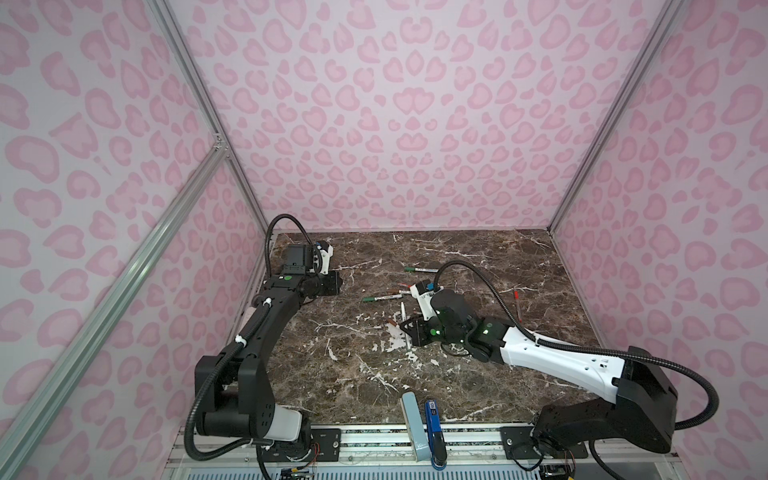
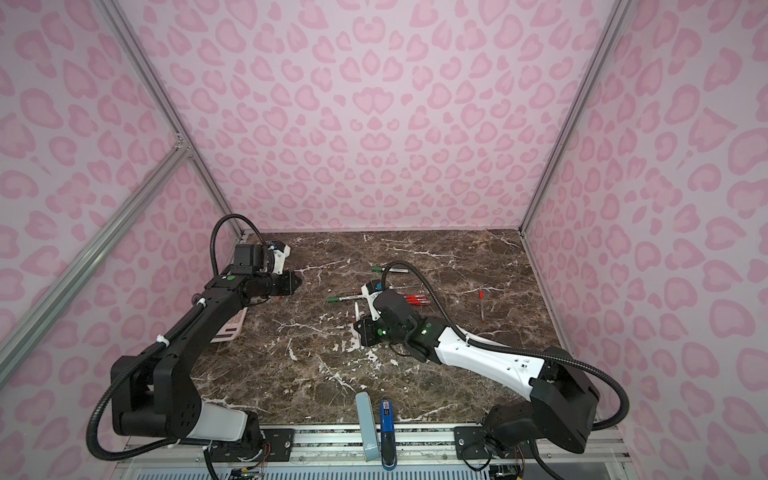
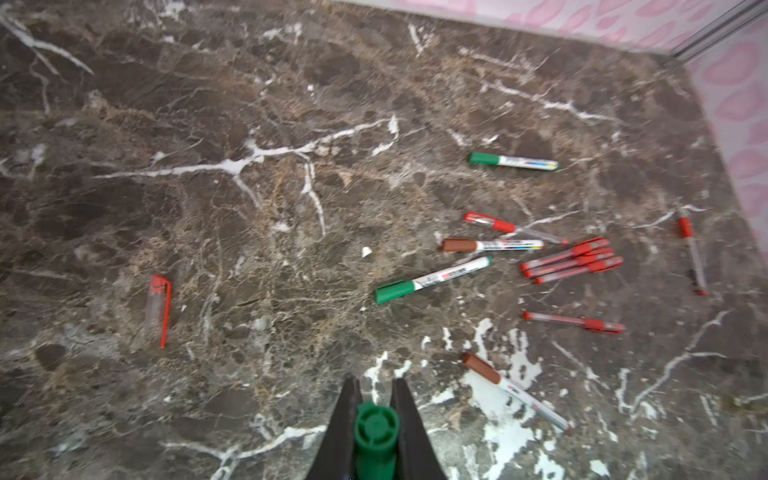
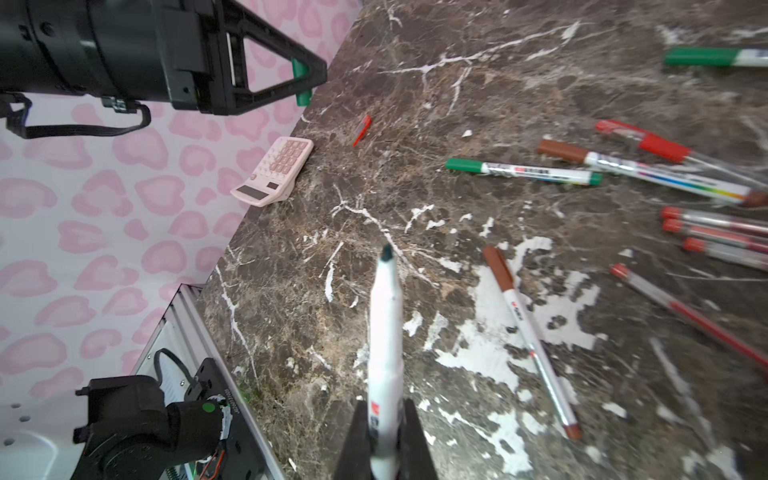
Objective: Open the pen caps
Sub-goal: 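Pull the right gripper away from the left, drawing the marker out of its cap, then lower the green cap and open the left gripper while the right arm withdraws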
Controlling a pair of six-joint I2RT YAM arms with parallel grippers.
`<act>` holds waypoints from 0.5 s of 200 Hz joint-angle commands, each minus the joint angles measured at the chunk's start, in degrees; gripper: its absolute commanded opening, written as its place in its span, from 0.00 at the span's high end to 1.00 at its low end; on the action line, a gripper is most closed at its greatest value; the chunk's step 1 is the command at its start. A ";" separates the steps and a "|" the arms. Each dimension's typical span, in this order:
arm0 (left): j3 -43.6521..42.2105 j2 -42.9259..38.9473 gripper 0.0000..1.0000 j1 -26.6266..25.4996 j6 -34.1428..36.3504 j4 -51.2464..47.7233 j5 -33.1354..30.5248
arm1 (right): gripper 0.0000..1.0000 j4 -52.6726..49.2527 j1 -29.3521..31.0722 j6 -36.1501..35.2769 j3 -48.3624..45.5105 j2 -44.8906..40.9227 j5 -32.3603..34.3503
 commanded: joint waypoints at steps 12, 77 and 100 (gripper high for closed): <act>5.86 8.92 0.97 0.10 3.97 -6.31 -7.28 | 1.00 -8.52 -1.61 -2.36 -1.71 -4.76 5.34; 19.49 27.37 0.97 1.37 4.81 -14.11 -13.36 | 1.00 -10.01 -5.36 -1.79 -6.89 -12.15 5.24; 21.53 30.75 0.97 1.43 4.78 -15.24 -13.79 | 1.00 -11.10 -5.87 -1.59 -7.90 -14.33 5.69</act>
